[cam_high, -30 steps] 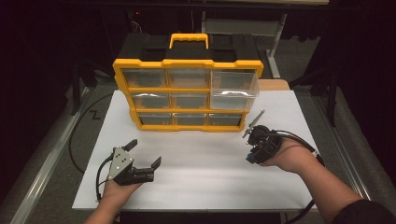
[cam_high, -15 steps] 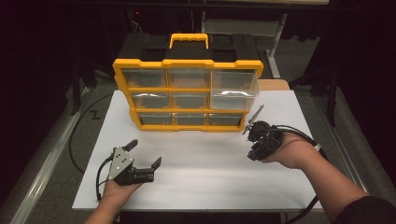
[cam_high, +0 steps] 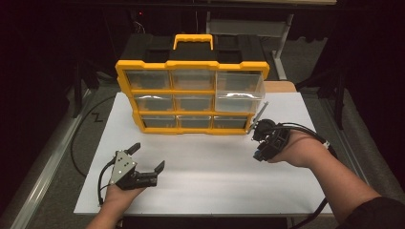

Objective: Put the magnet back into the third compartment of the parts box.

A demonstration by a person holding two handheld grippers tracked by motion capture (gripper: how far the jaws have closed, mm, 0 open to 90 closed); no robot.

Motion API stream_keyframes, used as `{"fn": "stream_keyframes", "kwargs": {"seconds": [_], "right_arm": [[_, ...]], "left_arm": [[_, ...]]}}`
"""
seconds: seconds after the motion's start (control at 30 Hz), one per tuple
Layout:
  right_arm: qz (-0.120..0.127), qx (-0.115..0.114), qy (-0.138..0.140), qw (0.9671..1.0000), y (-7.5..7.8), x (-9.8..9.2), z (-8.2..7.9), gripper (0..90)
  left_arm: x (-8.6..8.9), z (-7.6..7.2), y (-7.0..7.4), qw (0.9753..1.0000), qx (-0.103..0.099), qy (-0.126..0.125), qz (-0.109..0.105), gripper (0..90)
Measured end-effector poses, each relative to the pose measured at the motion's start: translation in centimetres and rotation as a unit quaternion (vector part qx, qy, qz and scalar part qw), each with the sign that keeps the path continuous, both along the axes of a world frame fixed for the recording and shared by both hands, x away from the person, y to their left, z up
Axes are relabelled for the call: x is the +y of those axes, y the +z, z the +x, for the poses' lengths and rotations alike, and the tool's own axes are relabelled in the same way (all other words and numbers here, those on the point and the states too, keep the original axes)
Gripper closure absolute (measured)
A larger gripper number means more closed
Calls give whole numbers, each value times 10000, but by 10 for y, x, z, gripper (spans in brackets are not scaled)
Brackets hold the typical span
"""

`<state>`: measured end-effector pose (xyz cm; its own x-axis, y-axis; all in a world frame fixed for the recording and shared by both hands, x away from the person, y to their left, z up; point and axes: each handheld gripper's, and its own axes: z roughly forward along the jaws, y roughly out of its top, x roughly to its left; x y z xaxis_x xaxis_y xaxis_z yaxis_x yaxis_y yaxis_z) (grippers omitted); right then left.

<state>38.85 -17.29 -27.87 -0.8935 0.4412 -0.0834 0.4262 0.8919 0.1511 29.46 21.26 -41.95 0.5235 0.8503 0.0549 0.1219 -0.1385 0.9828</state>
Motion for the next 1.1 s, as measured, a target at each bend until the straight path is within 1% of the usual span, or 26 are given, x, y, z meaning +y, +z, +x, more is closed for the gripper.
{"fn": "stream_keyframes", "kwargs": {"seconds": [0.2, 0.27, 0.4, 0.47, 0.5, 0.57, 0.73, 0.83, 0.87, 1.1], "right_arm": [[-102, 65, 69, 9999, 9, 7, 1, 648], [-127, 16, 169, 9998, 11, 8, 1, 649], [-169, -7, 73, 9998, 16, 9, 4, 649], [-215, -70, 114, 9997, 19, 10, 4, 650], [-254, -79, 123, 9996, 21, 10, 4, 650], [-254, -88, 130, 9996, 25, 11, 5, 650], [-229, -65, 126, 9996, 35, 12, 5, 649], [-221, -46, 171, 9996, 41, 12, 6, 649], [-240, -38, 129, 9996, 43, 11, 5, 650], [-355, -25, 146, 9993, 54, 13, 4, 650]], "left_arm": [[-1, 0, 0, 10000, 5, -4, 15, 3], [-1, 0, 0, 10000, 8, -3, 9, 3], [-1, 0, 0, 10000, 1, -2, 13, 3], [0, 0, 0, 10000, -2, 2, 3, 3], [0, 0, 0, 10000, 1, 1, 4, 3], [0, 0, 0, 10000, 0, -6, 11, 3], [1, 0, 0, 10000, -17, 12, -10, 3], [1, 0, 0, 10000, -19, 8, -12, 3], [0, 0, 0, 10000, -20, 4, -10, 3], [0, 0, 1, 10000, -24, 4, -17, 3]]}}
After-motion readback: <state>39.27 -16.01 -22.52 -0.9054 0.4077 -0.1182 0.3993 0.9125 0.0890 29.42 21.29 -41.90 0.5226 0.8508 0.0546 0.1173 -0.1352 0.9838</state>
